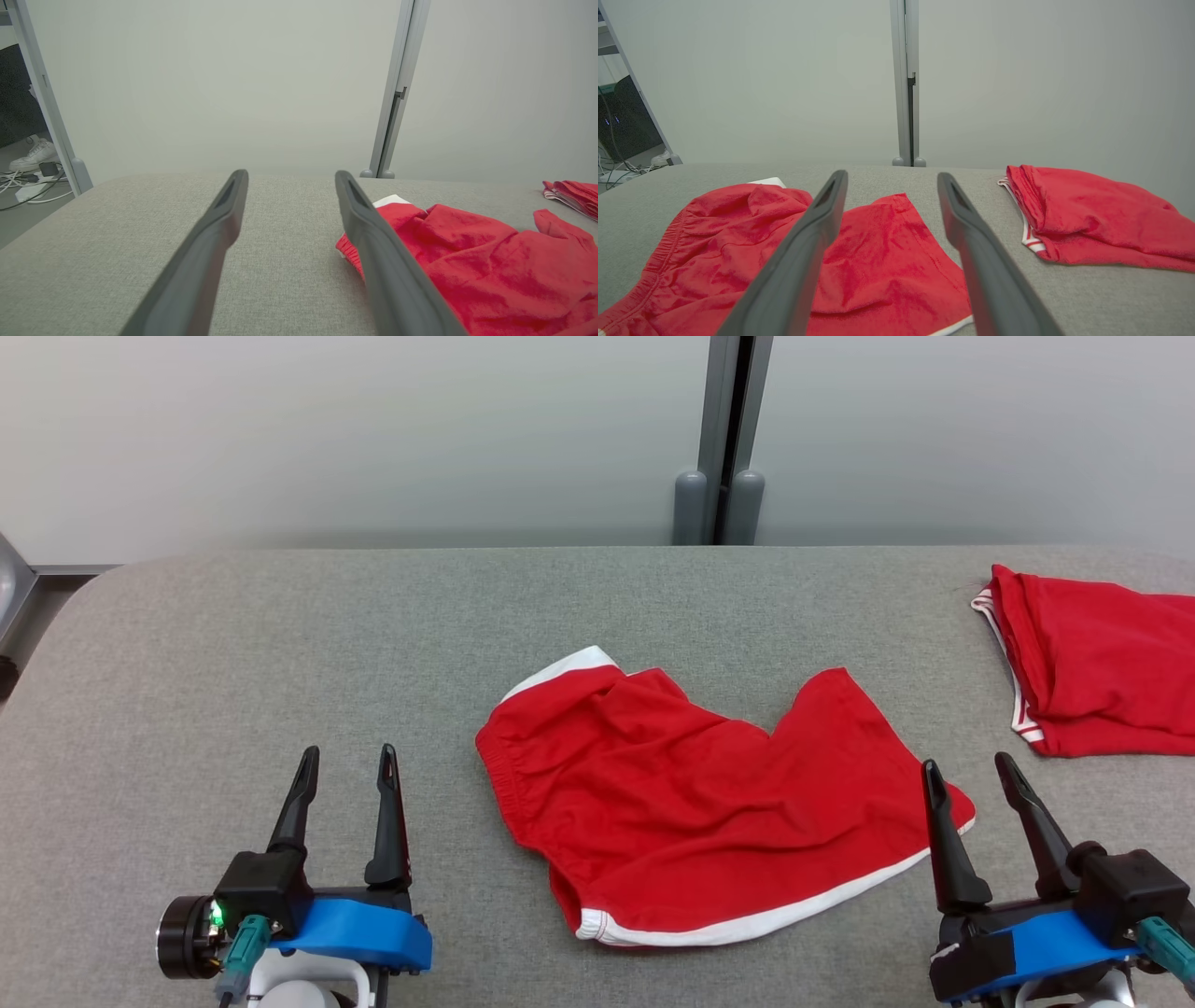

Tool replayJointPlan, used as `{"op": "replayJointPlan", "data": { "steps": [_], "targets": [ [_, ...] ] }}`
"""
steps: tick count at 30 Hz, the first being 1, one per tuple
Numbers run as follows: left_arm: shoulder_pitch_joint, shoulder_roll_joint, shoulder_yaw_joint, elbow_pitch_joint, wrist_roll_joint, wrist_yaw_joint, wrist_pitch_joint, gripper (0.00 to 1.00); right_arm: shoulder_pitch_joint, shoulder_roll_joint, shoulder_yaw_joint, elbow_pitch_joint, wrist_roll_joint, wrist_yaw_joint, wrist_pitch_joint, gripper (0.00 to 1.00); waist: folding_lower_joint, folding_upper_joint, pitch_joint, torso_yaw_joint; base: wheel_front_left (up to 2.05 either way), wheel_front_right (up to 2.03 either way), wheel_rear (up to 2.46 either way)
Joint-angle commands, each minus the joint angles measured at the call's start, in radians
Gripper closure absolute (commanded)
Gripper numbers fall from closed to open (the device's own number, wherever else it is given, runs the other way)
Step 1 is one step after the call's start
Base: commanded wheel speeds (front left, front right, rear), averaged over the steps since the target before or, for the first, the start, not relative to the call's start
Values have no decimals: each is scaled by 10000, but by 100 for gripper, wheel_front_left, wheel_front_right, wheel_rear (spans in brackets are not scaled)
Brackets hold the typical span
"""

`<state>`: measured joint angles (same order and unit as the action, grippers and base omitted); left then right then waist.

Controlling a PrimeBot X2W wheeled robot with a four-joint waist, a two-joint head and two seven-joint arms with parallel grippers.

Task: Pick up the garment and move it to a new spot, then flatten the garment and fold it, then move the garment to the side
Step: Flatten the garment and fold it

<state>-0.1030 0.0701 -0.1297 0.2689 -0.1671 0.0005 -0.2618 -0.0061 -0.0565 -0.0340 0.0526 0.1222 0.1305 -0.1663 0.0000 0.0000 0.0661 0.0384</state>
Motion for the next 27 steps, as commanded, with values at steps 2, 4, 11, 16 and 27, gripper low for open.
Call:
{"op": "replayJointPlan", "data": {
  "steps": [2,4,11,16,27],
  "targets": [
    [32,48,26,-26,19,59,-44,0,135,38,-47,-43,-56,7,52,0,0,0,-15,8,0,0,0],
    [54,37,-10,-33,7,41,-44,0,137,45,-95,-30,-54,7,111,0,0,0,-23,19,0,0,0],
    [-87,-14,-706,135,127,-408,40,0,-192,-58,-525,488,-163,7,215,0,0,0,36,61,0,0,0],
    [-11,-57,-1754,215,330,-830,379,0,-550,-295,-967,1323,-256,7,225,0,0,0,92,140,0,0,0],
    [419,215,-3867,-70,306,-1262,1344,0,-1601,-745,-1304,3630,-303,7,35,0,0,0,425,238,0,0,0]
  ]
}}
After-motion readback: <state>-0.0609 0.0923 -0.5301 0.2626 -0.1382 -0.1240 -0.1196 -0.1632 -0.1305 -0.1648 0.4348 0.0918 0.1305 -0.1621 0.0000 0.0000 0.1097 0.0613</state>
